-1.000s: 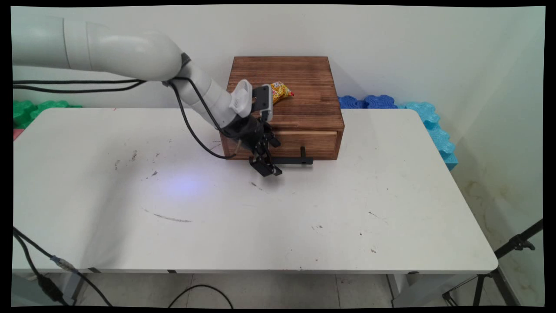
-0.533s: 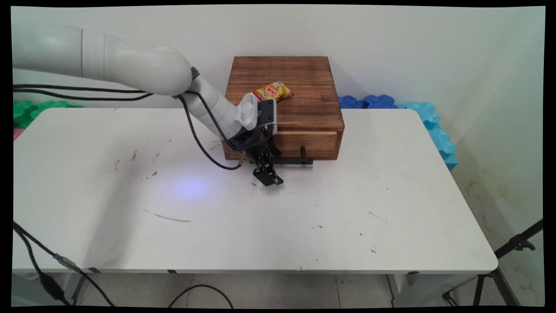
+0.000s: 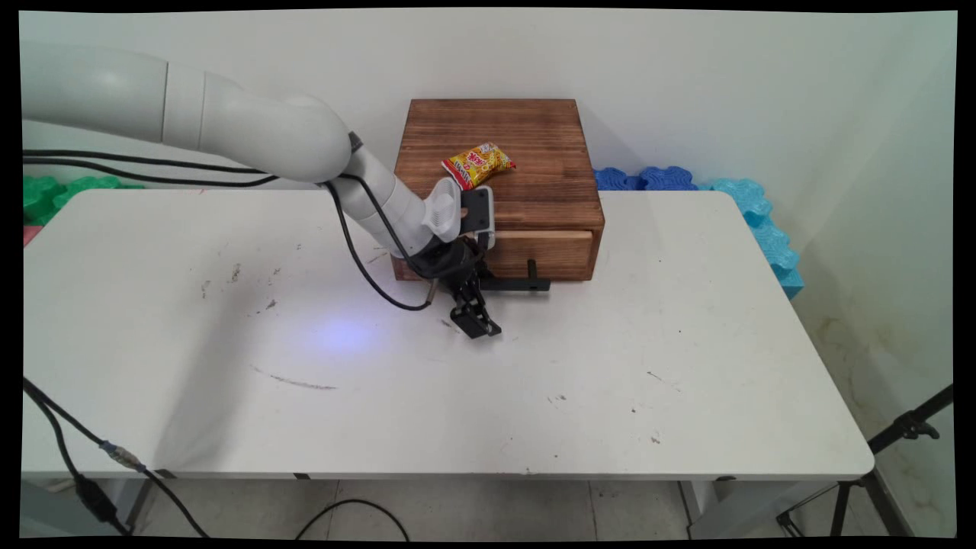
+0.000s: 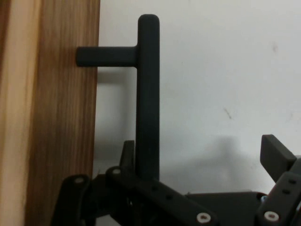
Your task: Open the drawer
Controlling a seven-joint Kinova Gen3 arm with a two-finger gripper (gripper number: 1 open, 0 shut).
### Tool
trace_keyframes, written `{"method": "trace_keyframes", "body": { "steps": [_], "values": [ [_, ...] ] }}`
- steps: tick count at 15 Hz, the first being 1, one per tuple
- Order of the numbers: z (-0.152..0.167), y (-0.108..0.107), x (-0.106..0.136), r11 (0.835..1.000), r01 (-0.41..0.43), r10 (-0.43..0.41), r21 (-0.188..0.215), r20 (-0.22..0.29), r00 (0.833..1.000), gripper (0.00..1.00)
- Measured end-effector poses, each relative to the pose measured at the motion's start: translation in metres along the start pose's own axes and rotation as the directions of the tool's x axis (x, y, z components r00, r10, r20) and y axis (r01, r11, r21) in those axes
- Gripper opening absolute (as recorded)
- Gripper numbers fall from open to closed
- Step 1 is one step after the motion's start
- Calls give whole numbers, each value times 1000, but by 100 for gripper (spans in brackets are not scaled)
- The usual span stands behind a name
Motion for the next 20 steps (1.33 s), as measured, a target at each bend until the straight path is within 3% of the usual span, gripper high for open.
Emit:
{"method": "trace_keyframes", "body": {
  "steps": [10,20],
  "values": [
    [-4,39,3,998,-41,41,-38,6,999,100],
    [-17,102,4,995,-70,71,-70,10,997,100]
  ]
}}
